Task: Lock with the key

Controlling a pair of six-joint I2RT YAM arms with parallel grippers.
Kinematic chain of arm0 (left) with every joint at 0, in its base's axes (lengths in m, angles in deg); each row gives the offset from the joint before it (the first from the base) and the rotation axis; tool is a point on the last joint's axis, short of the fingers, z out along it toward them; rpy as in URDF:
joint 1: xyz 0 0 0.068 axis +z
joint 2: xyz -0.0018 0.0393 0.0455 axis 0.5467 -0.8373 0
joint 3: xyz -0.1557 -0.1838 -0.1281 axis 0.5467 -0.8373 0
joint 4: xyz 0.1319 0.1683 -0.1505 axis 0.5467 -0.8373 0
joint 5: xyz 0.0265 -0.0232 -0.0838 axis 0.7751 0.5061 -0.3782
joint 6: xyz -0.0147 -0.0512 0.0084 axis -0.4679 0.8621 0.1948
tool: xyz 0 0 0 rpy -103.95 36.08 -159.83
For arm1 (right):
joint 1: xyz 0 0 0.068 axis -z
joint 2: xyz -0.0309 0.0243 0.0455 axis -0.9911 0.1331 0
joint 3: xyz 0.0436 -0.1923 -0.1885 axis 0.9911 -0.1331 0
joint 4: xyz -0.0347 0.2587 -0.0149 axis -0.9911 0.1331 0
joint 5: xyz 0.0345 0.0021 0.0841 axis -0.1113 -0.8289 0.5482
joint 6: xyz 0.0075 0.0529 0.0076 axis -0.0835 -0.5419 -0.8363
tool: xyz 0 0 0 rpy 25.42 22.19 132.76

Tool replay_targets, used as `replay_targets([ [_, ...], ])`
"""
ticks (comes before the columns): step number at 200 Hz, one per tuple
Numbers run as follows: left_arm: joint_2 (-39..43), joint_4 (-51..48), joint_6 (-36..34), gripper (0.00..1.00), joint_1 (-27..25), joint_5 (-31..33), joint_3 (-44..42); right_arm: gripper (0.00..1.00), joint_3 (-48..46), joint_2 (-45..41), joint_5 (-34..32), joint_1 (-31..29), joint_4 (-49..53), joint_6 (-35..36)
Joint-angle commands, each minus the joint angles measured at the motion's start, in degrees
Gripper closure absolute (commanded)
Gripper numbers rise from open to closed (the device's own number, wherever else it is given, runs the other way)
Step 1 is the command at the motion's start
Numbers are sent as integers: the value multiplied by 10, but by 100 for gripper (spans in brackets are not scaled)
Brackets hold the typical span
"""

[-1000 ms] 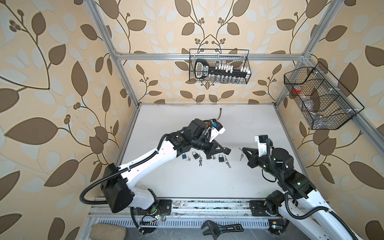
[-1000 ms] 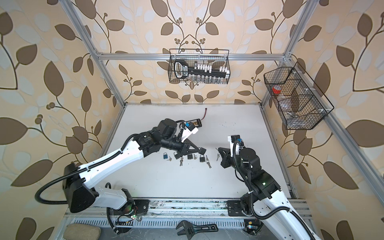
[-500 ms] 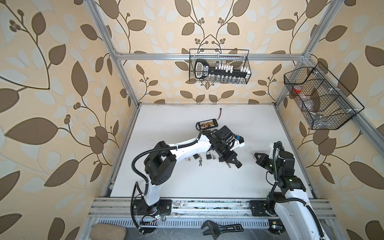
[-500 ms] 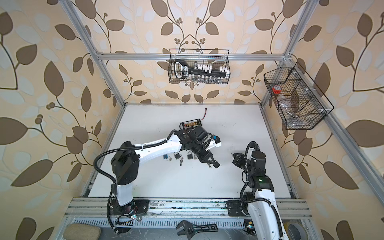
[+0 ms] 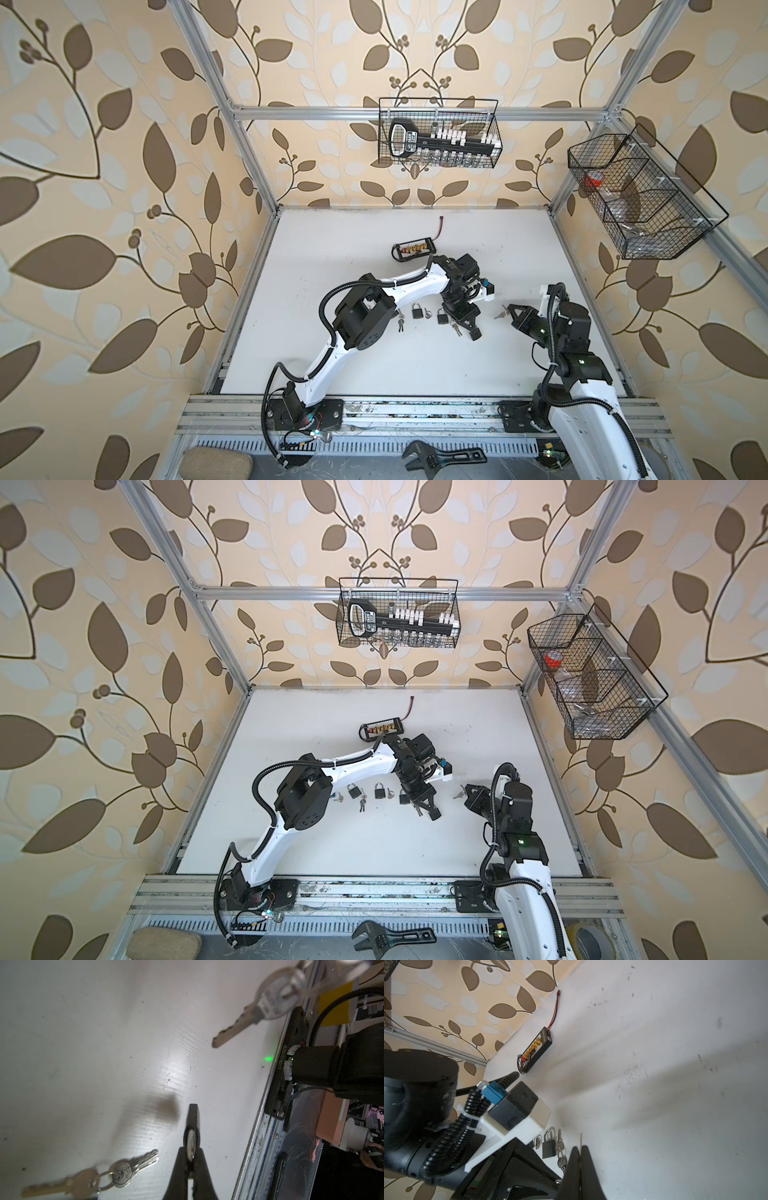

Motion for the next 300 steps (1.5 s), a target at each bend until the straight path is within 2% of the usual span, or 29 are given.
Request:
replay_targets([
  [1,-5,-29,-21,100,13,-17,37,100,0,-3,13,1,-9,1],
  [77,-66,-53,-30,100,31,-24,113,100,-4,-3,25,1,-10,-1],
  [152,-97,-28,-12,68,52,-18,143,100,-6,-1,37,0,-7,-3],
  [195,-101,-11,10,59,60,-17,162,100,-16,7,41,-1,-16,-12],
  [244,-17,50,55,46,61,26,138,100,-95,21,72,-2,-130,-81],
  [269,64,109,81,39,62,49,68,100,-107,60,65,-6,-163,-75],
  [300,168,181,113,32,62,64,-70,100,-119,127,63,-10,-229,-79],
])
